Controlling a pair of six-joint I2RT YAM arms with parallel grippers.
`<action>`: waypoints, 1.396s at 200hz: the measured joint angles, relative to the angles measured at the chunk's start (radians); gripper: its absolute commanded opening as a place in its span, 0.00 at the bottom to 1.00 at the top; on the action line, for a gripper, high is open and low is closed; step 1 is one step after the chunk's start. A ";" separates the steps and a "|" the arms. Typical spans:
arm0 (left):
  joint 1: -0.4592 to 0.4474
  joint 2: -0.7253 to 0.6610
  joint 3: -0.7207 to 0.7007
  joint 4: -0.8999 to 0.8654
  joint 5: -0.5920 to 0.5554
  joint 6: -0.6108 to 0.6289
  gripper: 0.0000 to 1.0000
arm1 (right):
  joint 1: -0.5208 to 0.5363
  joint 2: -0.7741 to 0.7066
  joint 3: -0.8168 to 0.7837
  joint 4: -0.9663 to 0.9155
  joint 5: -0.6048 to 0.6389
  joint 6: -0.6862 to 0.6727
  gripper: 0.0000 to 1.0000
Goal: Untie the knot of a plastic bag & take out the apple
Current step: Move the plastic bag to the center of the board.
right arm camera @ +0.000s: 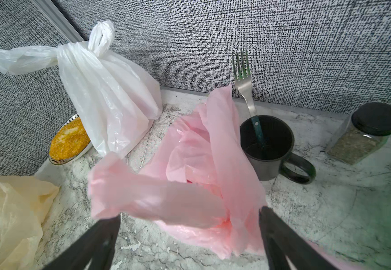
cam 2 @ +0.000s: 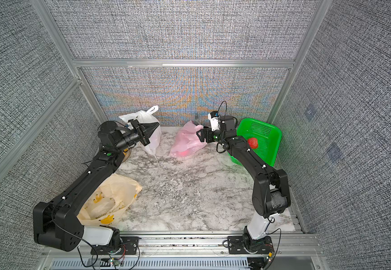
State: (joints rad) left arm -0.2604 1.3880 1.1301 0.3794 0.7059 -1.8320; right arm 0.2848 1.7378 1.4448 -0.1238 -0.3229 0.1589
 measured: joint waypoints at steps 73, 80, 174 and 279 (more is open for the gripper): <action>0.013 0.000 -0.005 0.007 0.003 0.012 0.10 | 0.018 0.056 0.061 -0.023 0.031 -0.030 0.94; 0.014 0.000 -0.006 0.007 0.003 0.016 0.13 | 0.018 0.062 0.067 -0.025 0.031 -0.031 0.94; 0.023 -0.018 0.000 -0.013 0.006 0.053 0.00 | 0.023 0.121 0.136 -0.046 0.048 -0.040 0.94; 0.028 -0.023 0.004 -0.016 0.007 0.074 0.00 | 0.028 0.137 0.161 -0.061 0.049 -0.041 0.91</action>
State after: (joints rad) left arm -0.2325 1.3651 1.1339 0.3637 0.7132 -1.7576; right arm 0.3130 1.8744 1.6054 -0.1852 -0.2741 0.1181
